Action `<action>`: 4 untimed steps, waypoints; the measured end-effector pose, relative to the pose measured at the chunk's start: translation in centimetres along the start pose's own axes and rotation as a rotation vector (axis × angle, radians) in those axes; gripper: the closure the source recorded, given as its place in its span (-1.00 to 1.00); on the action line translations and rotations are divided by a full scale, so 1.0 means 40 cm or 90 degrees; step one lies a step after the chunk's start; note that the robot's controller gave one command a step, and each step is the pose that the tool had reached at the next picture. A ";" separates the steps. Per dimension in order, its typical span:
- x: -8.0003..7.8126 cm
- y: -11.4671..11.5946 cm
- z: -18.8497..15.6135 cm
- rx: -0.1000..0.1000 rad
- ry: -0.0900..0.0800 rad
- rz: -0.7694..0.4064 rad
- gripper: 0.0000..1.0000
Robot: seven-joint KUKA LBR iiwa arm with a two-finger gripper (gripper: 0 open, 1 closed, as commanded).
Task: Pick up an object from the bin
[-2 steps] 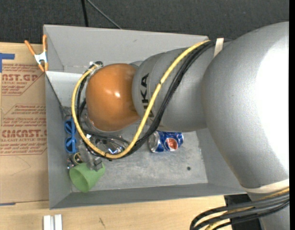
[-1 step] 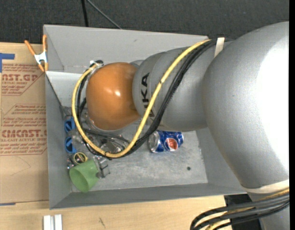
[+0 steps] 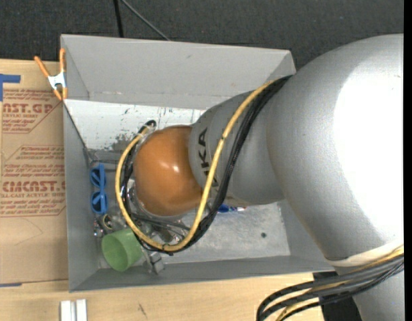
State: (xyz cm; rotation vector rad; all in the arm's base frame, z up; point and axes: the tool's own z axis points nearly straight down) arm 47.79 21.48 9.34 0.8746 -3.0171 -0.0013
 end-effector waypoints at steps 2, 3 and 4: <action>-0.007 0.000 -0.006 0.000 -0.003 0.000 -1.00; -0.005 -0.007 -0.007 0.003 -0.001 0.002 1.00; -0.153 -0.027 -0.348 0.002 -0.009 0.019 1.00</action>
Offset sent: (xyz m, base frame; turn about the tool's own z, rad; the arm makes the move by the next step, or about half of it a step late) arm 0.0000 0.0000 0.0000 0.0000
